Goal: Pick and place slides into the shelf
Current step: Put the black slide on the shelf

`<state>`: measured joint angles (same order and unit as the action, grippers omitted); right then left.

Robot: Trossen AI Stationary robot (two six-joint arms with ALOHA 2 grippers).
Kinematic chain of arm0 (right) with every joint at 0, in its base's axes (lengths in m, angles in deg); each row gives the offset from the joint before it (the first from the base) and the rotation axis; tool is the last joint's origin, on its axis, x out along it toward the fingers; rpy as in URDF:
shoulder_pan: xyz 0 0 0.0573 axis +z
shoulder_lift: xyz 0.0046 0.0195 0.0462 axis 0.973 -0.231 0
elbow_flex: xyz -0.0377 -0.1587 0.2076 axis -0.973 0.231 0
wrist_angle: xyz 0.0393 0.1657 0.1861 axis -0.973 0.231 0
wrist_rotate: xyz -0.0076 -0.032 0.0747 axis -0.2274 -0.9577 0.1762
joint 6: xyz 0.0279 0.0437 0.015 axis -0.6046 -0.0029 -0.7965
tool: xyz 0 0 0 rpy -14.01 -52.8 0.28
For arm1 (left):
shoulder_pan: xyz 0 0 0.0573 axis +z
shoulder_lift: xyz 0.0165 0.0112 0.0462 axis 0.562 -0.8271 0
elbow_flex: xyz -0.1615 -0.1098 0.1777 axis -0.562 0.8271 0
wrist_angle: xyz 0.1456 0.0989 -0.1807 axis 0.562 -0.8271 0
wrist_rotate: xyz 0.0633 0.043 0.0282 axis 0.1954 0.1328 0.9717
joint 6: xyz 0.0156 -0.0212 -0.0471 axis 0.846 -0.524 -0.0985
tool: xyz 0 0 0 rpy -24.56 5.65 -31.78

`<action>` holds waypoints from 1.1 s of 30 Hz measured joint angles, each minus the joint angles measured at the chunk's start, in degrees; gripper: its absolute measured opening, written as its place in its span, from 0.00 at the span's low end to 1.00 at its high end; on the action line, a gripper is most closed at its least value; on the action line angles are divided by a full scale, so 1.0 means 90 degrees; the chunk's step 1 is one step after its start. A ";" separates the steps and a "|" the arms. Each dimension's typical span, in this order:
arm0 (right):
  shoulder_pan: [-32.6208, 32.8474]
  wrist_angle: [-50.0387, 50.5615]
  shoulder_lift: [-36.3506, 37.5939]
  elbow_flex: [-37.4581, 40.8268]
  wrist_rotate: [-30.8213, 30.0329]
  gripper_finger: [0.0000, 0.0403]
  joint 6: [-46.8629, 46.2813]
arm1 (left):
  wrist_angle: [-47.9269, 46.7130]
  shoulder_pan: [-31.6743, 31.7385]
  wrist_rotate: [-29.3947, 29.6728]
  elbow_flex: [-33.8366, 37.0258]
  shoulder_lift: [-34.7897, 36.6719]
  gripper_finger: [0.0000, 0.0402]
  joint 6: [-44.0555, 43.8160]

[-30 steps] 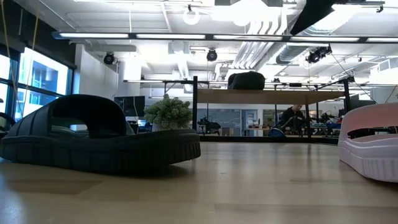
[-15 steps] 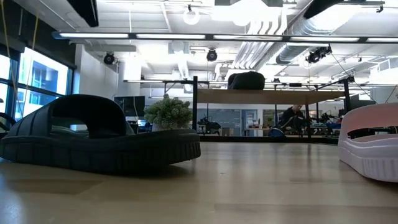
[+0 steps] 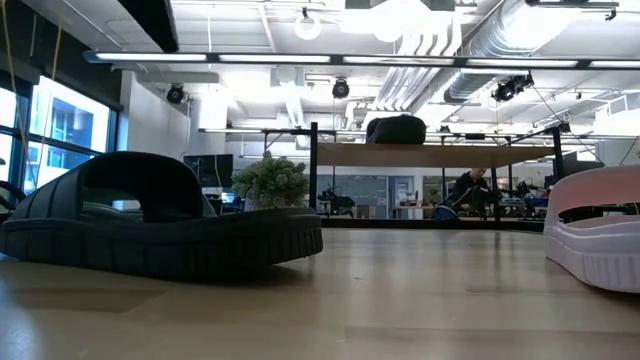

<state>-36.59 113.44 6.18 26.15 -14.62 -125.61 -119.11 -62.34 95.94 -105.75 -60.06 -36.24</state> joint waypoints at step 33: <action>0.0019 -0.0829 0.1827 0.1660 0.0695 0.06 0.0456 | 0.1343 0.0872 -0.2864 0.0126 -0.0635 0.18 -0.1501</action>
<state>-36.42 105.98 22.62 41.09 -8.37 -121.51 -107.02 -54.49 70.17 -104.61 -65.78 -49.75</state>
